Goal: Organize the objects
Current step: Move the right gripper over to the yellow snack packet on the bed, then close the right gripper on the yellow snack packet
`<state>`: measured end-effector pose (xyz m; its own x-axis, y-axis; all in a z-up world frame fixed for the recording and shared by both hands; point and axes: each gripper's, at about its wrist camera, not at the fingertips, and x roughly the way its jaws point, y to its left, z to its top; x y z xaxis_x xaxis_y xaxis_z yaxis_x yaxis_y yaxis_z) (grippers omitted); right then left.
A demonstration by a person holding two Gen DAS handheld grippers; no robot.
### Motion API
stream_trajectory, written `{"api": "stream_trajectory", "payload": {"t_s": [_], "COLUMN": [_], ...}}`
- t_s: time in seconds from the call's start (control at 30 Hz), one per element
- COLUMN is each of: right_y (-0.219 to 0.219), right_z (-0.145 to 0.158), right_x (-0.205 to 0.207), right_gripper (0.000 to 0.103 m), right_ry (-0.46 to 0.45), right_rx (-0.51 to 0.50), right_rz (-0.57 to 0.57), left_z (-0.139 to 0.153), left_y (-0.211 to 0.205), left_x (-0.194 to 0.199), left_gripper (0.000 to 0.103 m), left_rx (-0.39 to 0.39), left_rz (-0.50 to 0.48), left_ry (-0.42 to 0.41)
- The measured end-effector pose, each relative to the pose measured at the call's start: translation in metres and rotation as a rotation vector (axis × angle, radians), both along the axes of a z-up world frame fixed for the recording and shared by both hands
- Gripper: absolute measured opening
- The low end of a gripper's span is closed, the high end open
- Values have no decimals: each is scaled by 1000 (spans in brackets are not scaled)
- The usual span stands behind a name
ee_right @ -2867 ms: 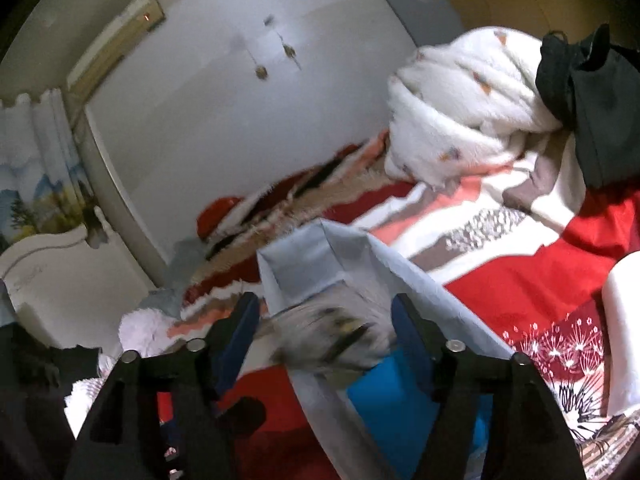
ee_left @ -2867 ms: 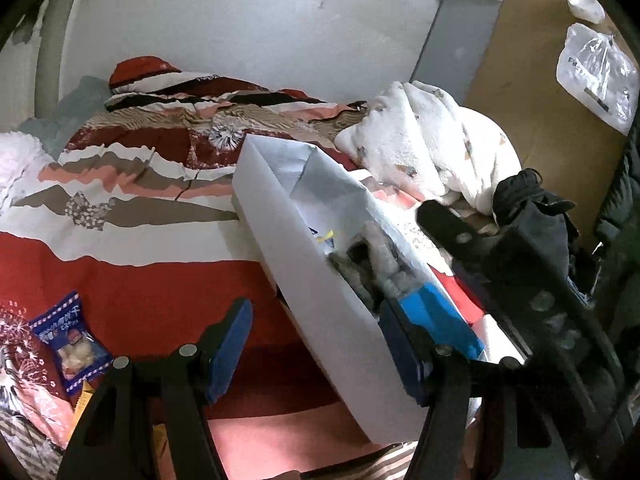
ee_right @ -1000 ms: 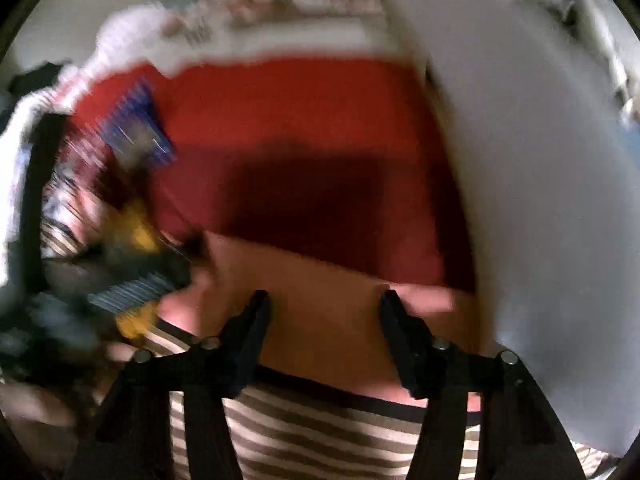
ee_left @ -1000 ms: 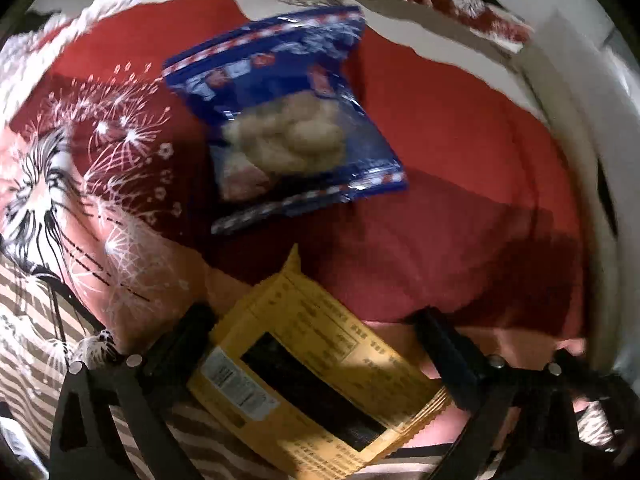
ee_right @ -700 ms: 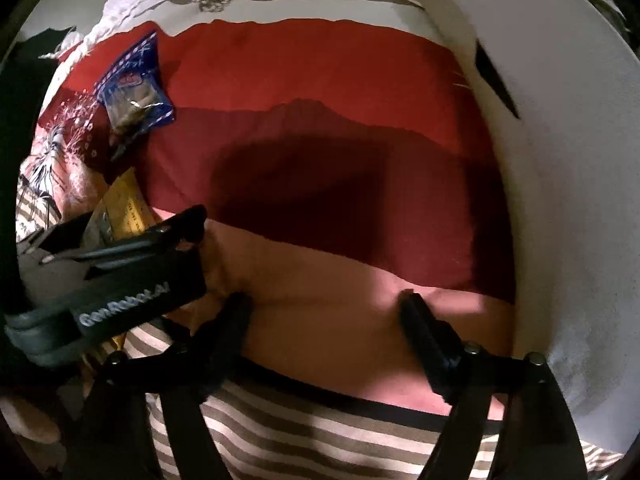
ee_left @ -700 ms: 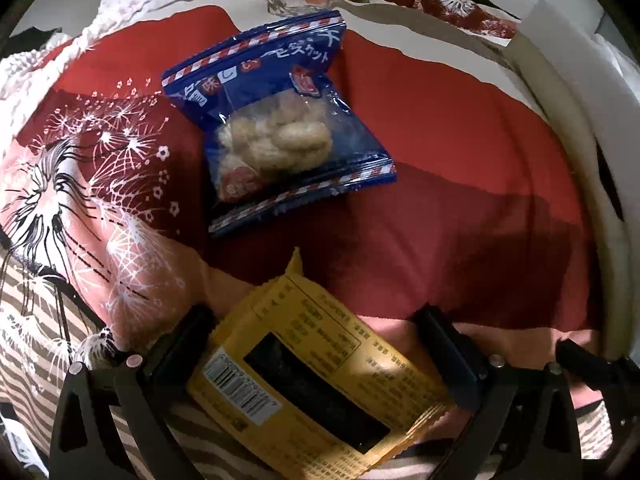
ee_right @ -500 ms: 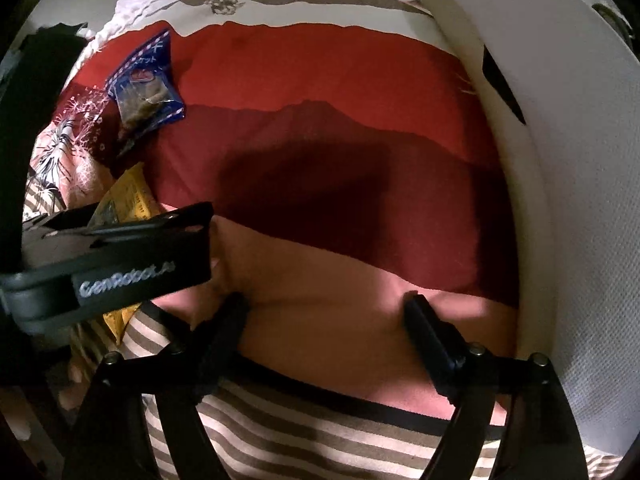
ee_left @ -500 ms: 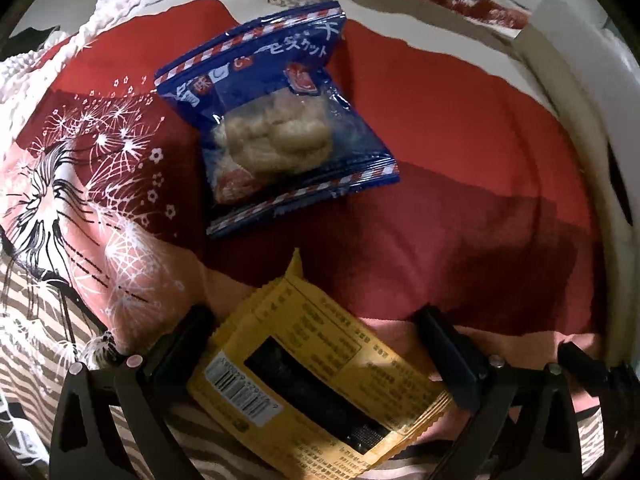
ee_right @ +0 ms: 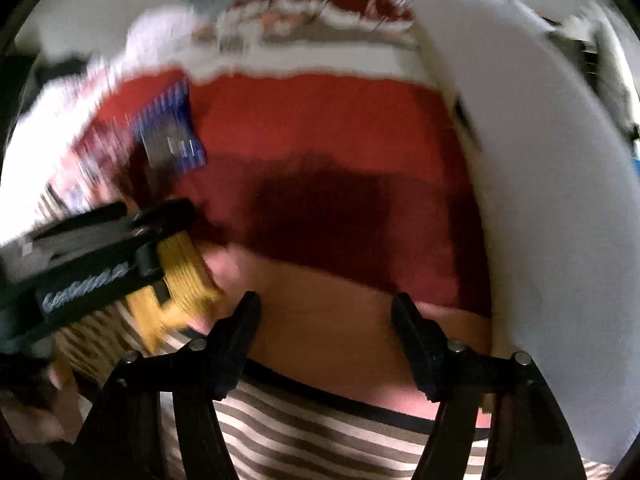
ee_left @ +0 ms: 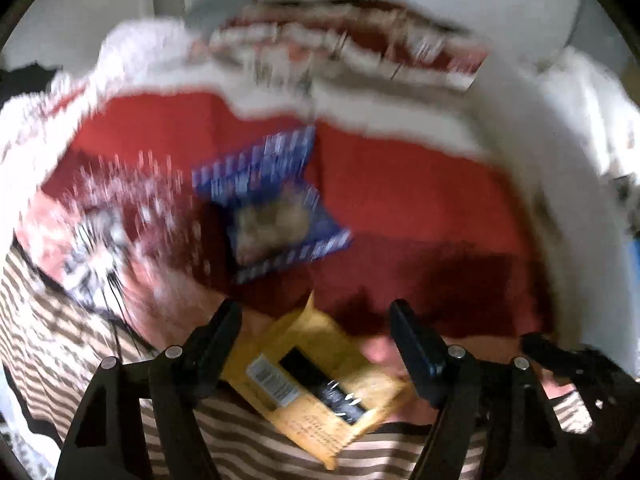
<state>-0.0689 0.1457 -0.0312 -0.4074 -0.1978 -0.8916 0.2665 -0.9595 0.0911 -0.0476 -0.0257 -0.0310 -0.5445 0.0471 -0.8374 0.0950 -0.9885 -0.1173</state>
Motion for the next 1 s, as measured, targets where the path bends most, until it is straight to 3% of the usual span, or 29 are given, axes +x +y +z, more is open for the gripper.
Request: {"api": "stream_trajectory", "payload": {"t_s": [0.1,0.23,0.27,0.3,0.33,0.4,0.5,0.63,0.7,0.83,0.9,1.0], "right_y": [17,27,26,27,31,31,25,14,15,26,26,18], "right_z": [26,59,63,69,67,61,55,53,63,79,81,81], "right_x": [10,15,15,17,24,22,24,27,38,59,59,63], "right_gripper": [67,65,58,52,38,31,31,35,39,65,66,66], "right_ry": [102,268,302,319,316,289,305,371,444,553,553,582], "right_rx": [-170,-278,-287,-308,-330,-364,-276,-214,-199,-286,-299,-227], "right_rz": [-55,-83,-88,-88,-89,-102,-105,-92,-106,-103,-91,-105], "left_z": [27,49,54,58,61,67,73,87,93,94,89,86], "left_y": [-4,-8,-14,-17,-20,-23,-27,-23,-23,-48,-60,-58], "left_x": [20,24,18,15,20,29,39,58,64,54,47,45], "left_gripper": [74,74,73,66,57,53,53,62,69,69,69,69], "left_rx": [-32,-14,3,19,33,75,60,-119,-147,37,93,0], "left_rz": [-4,10,4,-1,5,19,53,113,124,153,175,208], "left_ry": [133,260,282,298,307,335,399,547,602,484,415,406]}}
